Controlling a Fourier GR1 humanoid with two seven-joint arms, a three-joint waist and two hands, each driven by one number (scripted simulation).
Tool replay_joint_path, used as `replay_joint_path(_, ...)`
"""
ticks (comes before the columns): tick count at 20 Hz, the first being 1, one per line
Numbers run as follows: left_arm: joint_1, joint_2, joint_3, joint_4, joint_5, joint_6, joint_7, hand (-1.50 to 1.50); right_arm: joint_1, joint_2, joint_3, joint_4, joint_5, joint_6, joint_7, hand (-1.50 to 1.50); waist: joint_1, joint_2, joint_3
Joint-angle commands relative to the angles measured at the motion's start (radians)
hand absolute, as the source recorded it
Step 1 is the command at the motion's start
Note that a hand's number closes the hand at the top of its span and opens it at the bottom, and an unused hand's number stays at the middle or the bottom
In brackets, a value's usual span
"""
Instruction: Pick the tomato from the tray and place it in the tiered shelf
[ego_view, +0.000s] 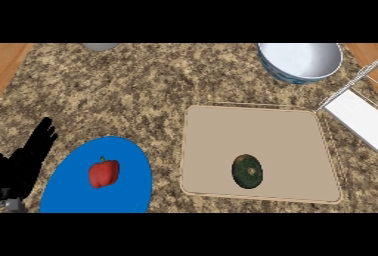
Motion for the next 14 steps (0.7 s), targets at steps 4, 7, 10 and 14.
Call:
replay_joint_path(4, 0.007, 0.002, 0.013, -0.023, -0.008, 0.024, 0.03, 0.0, 0.06, -0.208, -0.279, -0.105, -0.161, 0.221, 0.167, -1.5, -0.029, -0.008, 0.0)
replay_joint_path(7, 0.024, -0.029, -0.008, -0.021, -0.027, 0.038, 0.0, 0.0, 0.086, -0.34, -0.36, -0.058, -0.216, 0.351, 0.235, -1.5, -0.041, -0.01, -0.001)
replay_joint_path(10, 0.032, 0.012, 0.04, -0.023, 0.011, 0.016, 0.031, 0.0, 0.16, -0.383, -0.492, -0.01, -0.269, 0.486, 0.208, -1.5, -0.067, -0.018, 0.0)
replay_joint_path(14, 0.1, -0.023, 0.032, -0.024, 0.0, 0.022, -0.029, 0.0, 0.19, -0.475, -0.675, 0.042, -0.349, 0.618, 0.205, -1.5, -0.094, -0.028, -0.001)
